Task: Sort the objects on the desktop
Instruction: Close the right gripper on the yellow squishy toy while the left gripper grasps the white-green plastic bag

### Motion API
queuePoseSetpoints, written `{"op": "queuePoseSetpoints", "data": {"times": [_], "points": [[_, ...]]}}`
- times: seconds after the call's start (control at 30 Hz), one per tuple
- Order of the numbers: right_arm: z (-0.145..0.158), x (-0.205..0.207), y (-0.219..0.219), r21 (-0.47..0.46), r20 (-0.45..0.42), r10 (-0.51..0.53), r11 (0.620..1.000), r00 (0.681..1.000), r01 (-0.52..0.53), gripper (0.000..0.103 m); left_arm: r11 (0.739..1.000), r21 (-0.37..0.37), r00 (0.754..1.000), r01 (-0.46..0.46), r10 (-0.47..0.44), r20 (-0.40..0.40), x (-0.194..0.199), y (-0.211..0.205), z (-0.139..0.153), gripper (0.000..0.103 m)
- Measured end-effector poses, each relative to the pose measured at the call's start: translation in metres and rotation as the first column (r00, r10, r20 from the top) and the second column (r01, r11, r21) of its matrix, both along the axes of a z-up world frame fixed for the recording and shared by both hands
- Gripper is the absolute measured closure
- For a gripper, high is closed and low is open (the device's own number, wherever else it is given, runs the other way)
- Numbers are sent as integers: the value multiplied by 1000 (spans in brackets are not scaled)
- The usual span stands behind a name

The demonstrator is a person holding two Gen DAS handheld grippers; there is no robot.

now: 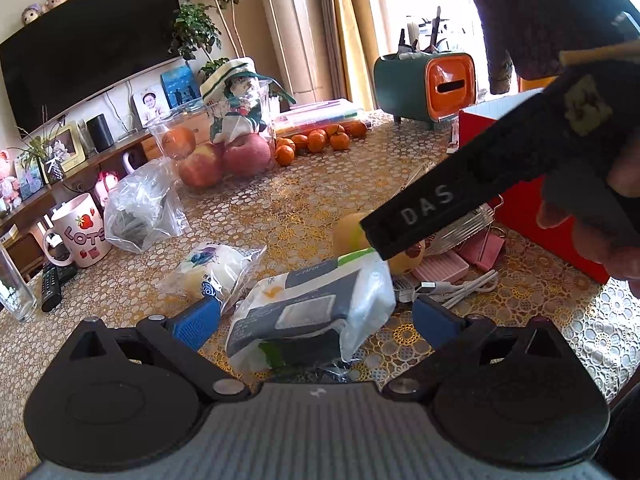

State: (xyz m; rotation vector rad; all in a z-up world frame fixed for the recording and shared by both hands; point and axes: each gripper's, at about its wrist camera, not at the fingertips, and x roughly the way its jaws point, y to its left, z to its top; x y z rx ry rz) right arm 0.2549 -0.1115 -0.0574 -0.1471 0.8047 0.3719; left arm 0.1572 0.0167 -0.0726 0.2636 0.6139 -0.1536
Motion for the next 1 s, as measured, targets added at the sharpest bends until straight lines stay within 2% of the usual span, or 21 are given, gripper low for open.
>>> {"op": "queuePoseSetpoints", "data": {"times": [0.23,0.33,0.4,0.53,0.6,0.7,0.73,0.83,1.0], "points": [[-7,18,12,-8,-49,13,1000,999,-13,22,999,19,999,25,-25,-26,9,1,-6,2],[-12,22,18,-22,-61,13,1000,998,-15,26,999,33,999,32,-31,-35,11,1,-11,10],[-14,22,22,-35,-54,12,999,998,-14,27,999,25,998,32,-31,-49,13,2,-14,18],[-17,21,27,-58,-45,17,998,999,-20,28,999,35,998,32,-30,-52,13,2,-18,27],[-18,20,32,-87,-35,25,996,999,-28,29,999,40,998,34,-32,-49,13,2,-19,35],[-19,18,36,-115,-12,23,993,1000,-24,40,999,39,999,34,-32,-43,14,2,-19,38],[-19,18,36,-125,-3,17,992,1000,-18,48,998,43,999,34,-32,-40,13,2,-19,39],[-17,17,35,-119,6,16,993,1000,-16,58,997,62,999,44,-43,-21,11,-1,-18,49],[-13,15,32,-108,7,7,994,1000,-6,63,996,62,998,59,-59,-4,7,-5,-16,65]]}}
